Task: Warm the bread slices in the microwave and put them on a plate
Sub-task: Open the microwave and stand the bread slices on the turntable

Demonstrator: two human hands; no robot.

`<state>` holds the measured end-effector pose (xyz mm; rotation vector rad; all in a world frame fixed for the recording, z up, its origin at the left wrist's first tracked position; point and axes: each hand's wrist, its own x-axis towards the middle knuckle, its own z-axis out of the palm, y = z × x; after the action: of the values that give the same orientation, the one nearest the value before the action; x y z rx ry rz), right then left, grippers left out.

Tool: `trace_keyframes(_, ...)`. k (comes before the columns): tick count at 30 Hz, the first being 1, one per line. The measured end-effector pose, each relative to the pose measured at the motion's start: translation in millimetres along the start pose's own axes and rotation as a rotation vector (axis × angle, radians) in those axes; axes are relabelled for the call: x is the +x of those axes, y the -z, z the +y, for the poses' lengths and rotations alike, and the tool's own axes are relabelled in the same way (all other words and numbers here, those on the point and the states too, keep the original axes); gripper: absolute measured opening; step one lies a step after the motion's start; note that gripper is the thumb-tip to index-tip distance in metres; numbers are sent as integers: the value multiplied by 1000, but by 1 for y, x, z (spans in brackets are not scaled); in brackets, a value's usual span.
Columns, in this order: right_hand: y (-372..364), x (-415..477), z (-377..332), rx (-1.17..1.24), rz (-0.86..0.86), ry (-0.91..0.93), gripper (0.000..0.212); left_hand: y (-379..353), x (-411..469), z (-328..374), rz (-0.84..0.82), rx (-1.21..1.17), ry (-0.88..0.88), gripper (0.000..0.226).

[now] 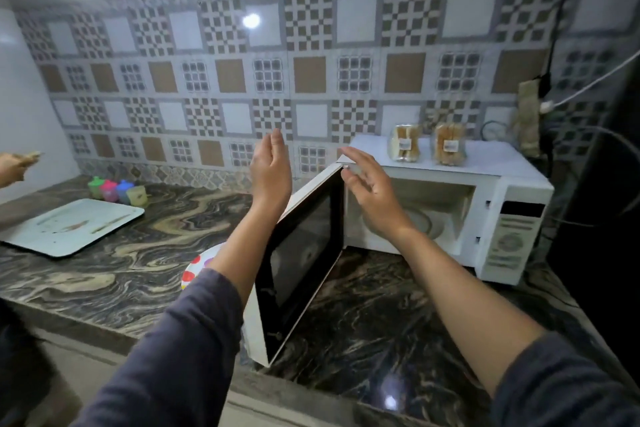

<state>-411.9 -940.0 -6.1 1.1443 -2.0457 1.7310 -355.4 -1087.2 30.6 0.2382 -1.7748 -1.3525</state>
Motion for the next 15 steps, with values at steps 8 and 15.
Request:
trace_keyframes(8, 121, 69, 44, -223, 128, 57, 37, -148, 51, -6, -171, 6, -18, 37)
trace_keyframes(15, 208, 102, 100, -320, 261, -175, 45, -244, 84, -44, -349, 118, 126, 70)
